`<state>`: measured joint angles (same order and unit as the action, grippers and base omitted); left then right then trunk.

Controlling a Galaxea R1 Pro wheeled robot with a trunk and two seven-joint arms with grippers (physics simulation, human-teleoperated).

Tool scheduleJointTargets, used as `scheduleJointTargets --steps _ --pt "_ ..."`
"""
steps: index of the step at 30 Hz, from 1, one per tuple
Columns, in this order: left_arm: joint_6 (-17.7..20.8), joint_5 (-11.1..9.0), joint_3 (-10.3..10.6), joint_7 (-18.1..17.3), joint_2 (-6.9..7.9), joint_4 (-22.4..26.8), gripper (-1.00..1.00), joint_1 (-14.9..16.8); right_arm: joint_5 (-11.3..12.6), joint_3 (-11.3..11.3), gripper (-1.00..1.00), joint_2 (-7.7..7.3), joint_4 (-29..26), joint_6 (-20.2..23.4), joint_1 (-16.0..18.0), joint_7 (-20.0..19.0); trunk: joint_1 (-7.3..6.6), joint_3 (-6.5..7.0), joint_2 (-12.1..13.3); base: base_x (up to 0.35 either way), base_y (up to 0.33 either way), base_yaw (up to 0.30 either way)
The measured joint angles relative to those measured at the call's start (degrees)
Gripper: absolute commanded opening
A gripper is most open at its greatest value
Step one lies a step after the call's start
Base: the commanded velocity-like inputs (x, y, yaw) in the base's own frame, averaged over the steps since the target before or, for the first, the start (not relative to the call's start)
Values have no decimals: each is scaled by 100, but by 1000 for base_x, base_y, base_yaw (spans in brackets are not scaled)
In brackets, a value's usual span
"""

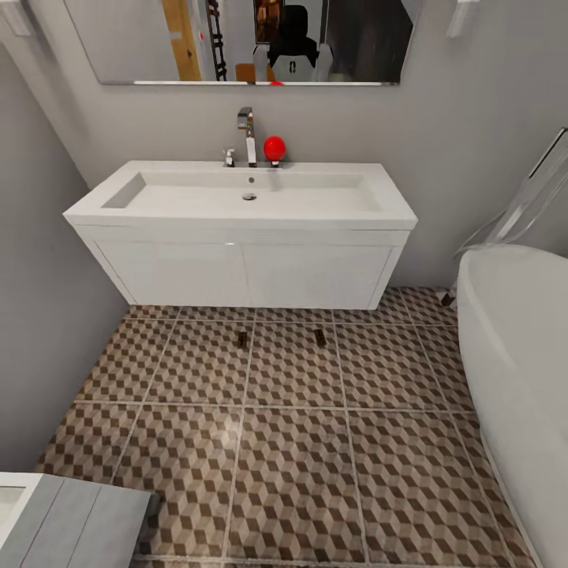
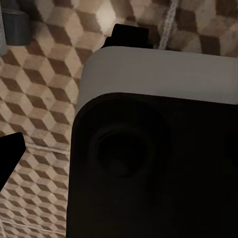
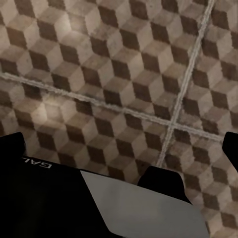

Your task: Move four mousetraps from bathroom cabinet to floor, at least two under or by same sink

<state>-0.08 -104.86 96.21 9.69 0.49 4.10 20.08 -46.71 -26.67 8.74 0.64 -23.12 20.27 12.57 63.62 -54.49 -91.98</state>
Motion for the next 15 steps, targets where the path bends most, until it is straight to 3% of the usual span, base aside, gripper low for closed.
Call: scheduleJointTargets --steps 15 --pt "0 10 2 20 142 -66 100 0 23 -3 100 13 -6 -68 1 0 0 32 0 0 0 0"
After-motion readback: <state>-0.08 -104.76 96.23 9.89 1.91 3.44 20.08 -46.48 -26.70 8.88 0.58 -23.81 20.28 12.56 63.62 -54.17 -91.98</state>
